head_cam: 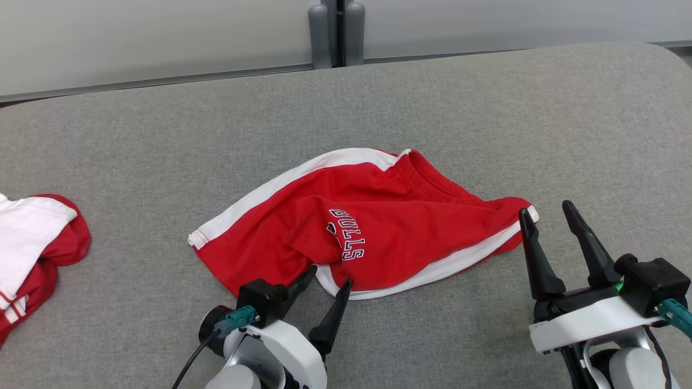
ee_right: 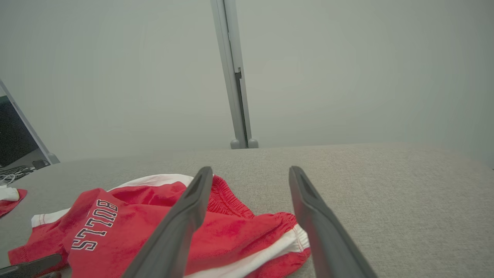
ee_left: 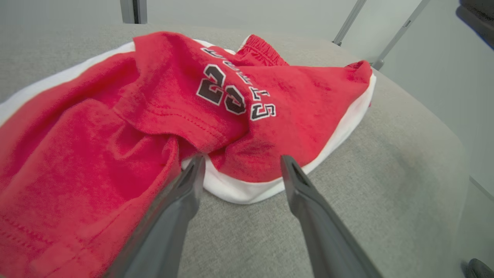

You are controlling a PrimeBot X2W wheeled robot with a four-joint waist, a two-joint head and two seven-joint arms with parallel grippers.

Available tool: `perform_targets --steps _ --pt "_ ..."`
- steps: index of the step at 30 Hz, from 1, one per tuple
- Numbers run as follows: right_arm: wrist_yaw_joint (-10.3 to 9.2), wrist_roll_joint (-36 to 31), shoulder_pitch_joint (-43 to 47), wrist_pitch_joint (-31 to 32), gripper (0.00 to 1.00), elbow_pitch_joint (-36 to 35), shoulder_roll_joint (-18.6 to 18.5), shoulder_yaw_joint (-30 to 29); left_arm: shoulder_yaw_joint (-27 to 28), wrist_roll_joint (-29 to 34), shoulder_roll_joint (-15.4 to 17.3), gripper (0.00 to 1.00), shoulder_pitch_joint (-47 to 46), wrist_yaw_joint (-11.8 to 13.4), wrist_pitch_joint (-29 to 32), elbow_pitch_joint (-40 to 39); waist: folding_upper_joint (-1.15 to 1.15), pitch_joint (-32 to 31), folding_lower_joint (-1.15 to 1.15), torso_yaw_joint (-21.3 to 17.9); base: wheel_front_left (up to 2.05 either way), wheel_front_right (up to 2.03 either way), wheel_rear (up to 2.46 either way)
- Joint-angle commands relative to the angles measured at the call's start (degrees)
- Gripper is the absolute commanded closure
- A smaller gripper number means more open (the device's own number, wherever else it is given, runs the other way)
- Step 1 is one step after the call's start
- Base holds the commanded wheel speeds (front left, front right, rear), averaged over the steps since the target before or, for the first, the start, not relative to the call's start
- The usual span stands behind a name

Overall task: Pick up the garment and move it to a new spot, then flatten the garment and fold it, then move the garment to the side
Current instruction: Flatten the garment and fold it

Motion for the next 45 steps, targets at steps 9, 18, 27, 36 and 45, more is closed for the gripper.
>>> perform_targets --steps 9,18,27,36,45 --pt "-0.02 0.59 -1.71 -1.34 0.0 0.88 0.32 -0.4 1.77 -1.27 0.49 1.0 -6.35 -0.05 -4.36 6.68 0.0 2.37 0.0 -1.32 0.0 0.0 0.0" --pt "-0.02 0.98 -1.32 -1.91 0.0 1.8 0.79 -1.3 2.1 -1.02 2.65 1.0 -6.2 0.74 -7.68 2.49 0.0 2.19 0.0 0.23 0.0 0.0 0.0" --pt "-0.02 1.0 -0.27 -2.03 0.0 2.6 1.04 -2.24 3.05 -0.14 7.2 1.0 0.83 5.59 -2.58 -14.93 0.0 0.06 0.0 3.46 0.0 0.0 0.0" --pt "-0.02 0.98 0.66 -2.03 0.0 3.08 1.3 -4.04 4.52 -0.08 10.5 1.0 10.2 11.91 4.75 -35.16 0.0 -1.68 0.0 6.91 0.0 0.0 0.0" --pt "-0.02 0.9 -0.88 -1.6 0.0 2.28 1.4 -3.34 6.39 -0.91 11.54 1.0 10.71 14.74 8.64 -38.21 0.0 -0.21 0.0 6.5 0.0 0.0 0.0"
